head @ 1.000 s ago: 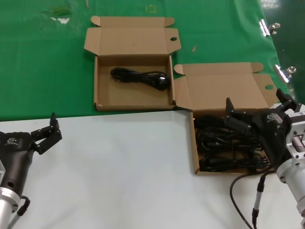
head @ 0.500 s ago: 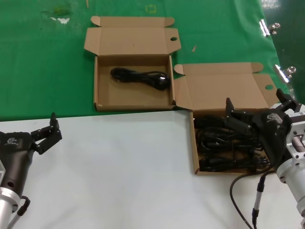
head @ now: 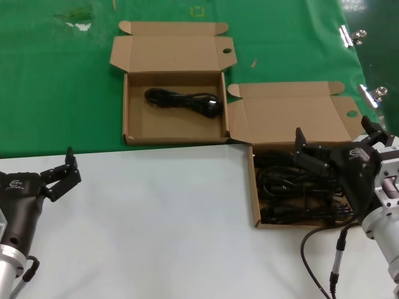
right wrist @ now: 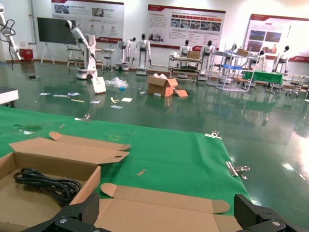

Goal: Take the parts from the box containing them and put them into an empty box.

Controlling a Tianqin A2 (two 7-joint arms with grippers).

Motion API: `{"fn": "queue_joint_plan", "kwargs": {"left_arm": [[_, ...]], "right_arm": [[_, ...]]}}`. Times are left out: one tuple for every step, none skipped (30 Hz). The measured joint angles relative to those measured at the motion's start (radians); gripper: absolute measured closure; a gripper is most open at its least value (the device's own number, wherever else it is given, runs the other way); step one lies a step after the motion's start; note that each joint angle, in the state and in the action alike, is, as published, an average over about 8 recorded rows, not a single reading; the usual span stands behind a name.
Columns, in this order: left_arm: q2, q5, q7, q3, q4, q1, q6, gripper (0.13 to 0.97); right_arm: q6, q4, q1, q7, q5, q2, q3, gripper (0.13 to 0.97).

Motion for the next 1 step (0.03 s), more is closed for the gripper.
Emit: {"fn": "queue_joint_plan", "kwargs": {"left_arm": [[0.000, 0.000, 0.000, 0.000, 0.000, 0.000, 0.000, 0.132]], "right_arm": [[0.000, 0.000, 0.000, 0.000, 0.000, 0.000, 0.000, 0.129]]}}
